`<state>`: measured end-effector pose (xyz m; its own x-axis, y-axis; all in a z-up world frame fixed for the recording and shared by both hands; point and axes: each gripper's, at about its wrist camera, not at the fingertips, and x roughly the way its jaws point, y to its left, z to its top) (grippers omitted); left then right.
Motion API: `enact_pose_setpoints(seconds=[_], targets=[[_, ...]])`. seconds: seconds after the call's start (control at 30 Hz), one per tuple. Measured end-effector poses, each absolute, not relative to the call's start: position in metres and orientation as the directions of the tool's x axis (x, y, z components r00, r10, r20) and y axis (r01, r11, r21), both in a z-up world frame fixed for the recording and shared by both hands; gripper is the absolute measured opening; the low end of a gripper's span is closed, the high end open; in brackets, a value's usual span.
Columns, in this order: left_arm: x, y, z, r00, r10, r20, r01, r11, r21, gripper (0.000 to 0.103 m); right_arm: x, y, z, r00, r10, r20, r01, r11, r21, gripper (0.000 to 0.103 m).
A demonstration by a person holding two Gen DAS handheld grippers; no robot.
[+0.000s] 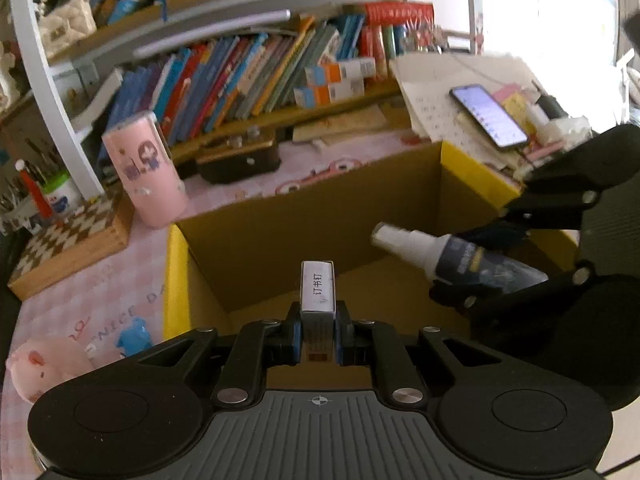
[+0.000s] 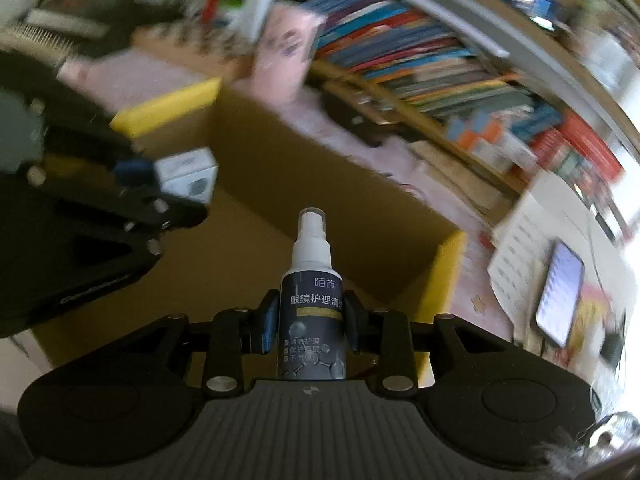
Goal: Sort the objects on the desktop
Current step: 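Open the left tool and right tool, dropping both items into the yellow box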
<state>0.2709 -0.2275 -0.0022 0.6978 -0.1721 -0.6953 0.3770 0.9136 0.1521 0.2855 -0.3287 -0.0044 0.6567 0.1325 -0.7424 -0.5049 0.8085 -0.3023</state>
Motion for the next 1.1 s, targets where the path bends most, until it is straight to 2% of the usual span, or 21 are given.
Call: enact_pose_setpoints(seconds=[0.13, 0.3, 0.47, 0.53, 0.63, 0.77, 0.93, 1.1], targets=[[0.276, -0.231, -0.009, 0.675, -0.161, -0.72, 0.391, 0.905, 0.165, 0.014, 0.296, -0.319, -0.021, 0.61, 0.114, -0.785, -0.594, 0.721, -0.356, 0.03], [0.28, -0.233, -0.011, 0.653, -0.147, -0.743, 0.394, 0.904, 0.168, 0.014, 0.302, -0.313, -0.029, 0.531, 0.117, -0.839, -0.668, 0.667, -0.33, 0.031], [0.278, -0.235, -0.012, 0.652, -0.144, -0.744, 0.401, 0.898, 0.178, 0.02, 0.303, -0.316, -0.031, 0.506, 0.128, -0.853, -0.668, 0.683, -0.294, 0.031], [0.275, -0.236, -0.011, 0.661, -0.147, -0.736, 0.402, 0.897, 0.183, 0.037, 0.303, -0.318, -0.028, 0.518, 0.137, -0.844, -0.652, 0.702, -0.286, 0.031], [0.267, -0.236, -0.005, 0.714, -0.119, -0.69, 0.362, 0.906, 0.219, 0.056, 0.303, -0.323, -0.021, 0.557, 0.152, -0.816, -0.614, 0.738, -0.281, 0.042], [0.258, -0.224, 0.01, 0.753, -0.135, -0.644, 0.311, 0.936, 0.168, 0.064, 0.298, -0.337, -0.006, 0.599, 0.19, -0.778, -0.556, 0.798, -0.233, 0.045], [0.241, -0.209, 0.031, 0.816, -0.129, -0.563, 0.255, 0.955, 0.15, 0.084, 0.285, -0.357, 0.023, 0.676, 0.222, -0.703, -0.438, 0.888, -0.14, 0.051], [0.223, -0.196, 0.047, 0.849, -0.132, -0.511, 0.22, 0.969, 0.115, 0.086, 0.261, -0.368, 0.047, 0.778, 0.233, -0.583, -0.334, 0.94, -0.069, 0.051]])
